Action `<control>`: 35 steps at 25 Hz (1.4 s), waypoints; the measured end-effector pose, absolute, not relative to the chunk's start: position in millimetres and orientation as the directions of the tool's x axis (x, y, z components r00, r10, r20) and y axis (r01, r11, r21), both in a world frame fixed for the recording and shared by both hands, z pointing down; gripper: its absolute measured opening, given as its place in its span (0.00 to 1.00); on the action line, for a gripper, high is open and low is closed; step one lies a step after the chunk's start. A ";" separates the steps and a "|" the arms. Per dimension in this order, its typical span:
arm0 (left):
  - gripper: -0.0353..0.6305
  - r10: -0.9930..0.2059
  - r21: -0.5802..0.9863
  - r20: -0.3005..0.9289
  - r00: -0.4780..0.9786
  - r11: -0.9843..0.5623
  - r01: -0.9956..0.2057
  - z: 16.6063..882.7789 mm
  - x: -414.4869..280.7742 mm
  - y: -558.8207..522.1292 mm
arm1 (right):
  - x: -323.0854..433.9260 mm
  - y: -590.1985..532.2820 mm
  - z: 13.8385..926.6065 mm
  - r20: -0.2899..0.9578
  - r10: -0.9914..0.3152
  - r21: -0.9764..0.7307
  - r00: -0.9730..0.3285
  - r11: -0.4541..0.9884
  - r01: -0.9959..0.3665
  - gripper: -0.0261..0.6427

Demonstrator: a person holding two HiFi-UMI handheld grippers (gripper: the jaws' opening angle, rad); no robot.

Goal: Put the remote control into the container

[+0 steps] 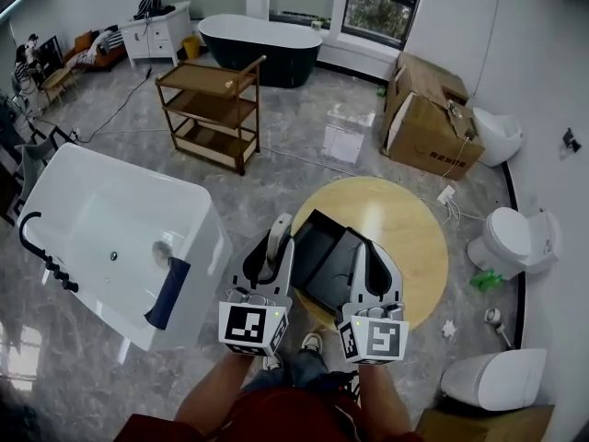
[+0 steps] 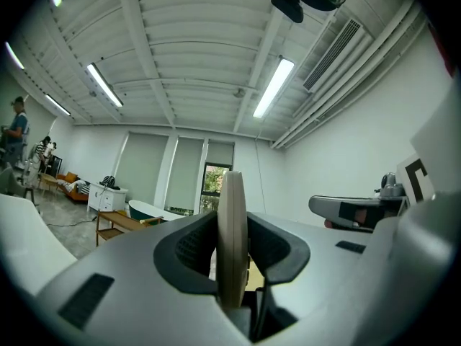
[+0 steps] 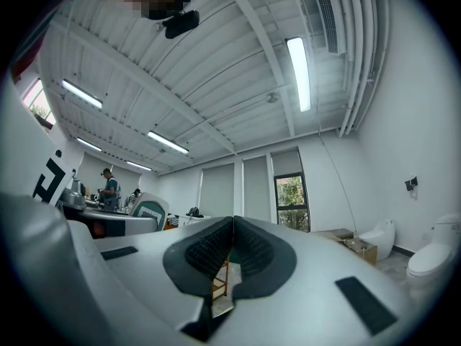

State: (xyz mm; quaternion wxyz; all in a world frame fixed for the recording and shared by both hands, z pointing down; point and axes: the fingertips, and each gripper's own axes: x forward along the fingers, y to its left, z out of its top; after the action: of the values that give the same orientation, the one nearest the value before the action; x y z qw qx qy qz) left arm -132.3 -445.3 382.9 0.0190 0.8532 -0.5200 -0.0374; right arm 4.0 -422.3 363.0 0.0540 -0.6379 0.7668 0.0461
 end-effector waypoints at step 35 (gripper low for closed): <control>0.24 -0.622 0.059 0.670 0.406 -0.501 -0.864 692.3 -22.8 -552.6 | 95.8 -492.3 422.1 -0.033 -0.983 -0.054 -0.180 0.182 -0.982 0.07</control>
State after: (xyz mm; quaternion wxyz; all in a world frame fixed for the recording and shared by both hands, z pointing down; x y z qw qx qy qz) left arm -22.8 -552.6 692.3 0.2032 0.8135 -0.4565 0.2976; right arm 95.8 -492.3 422.1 0.0297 -0.6395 0.7681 -0.0101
